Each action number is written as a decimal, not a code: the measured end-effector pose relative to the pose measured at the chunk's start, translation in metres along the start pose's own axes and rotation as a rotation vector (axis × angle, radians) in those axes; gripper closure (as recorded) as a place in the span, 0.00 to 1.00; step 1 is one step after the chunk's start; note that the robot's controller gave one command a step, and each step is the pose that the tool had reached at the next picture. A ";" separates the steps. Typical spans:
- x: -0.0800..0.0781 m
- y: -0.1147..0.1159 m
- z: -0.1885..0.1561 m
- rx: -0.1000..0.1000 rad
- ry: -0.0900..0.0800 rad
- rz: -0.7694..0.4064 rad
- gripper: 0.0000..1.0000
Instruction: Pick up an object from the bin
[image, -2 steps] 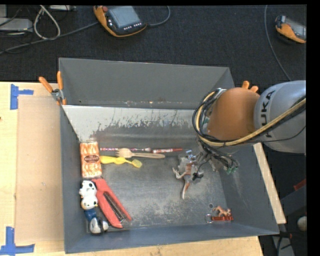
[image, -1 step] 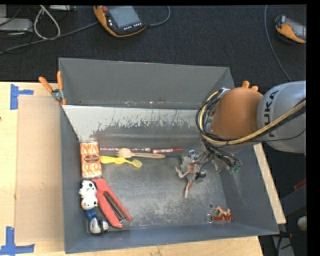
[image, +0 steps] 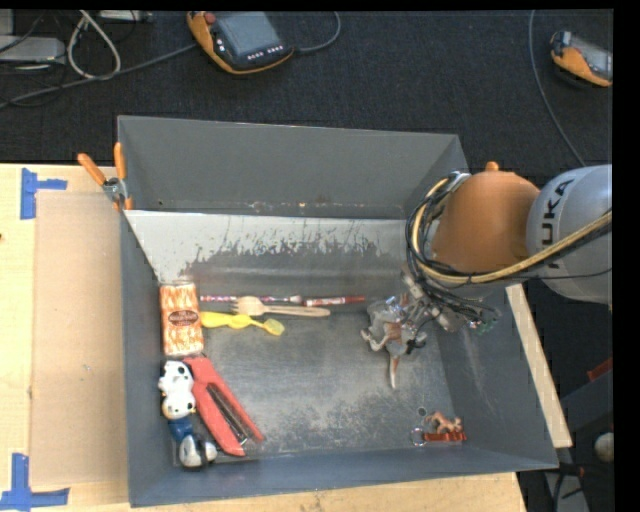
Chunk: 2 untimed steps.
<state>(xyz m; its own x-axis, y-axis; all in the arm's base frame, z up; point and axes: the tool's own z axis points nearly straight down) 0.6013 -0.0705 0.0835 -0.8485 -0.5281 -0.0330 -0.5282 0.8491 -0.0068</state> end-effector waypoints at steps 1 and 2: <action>0.050 -0.003 0.003 0.012 -0.019 -0.057 1.00; 0.051 -0.005 0.004 0.008 -0.013 -0.104 1.00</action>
Offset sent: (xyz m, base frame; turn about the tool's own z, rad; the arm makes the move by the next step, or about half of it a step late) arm -0.0251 -0.0416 -0.0038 -0.9056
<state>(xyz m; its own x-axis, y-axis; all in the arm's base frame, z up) 0.5603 -0.1015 0.0783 -0.7886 -0.6133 -0.0446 -0.6131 0.7898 -0.0187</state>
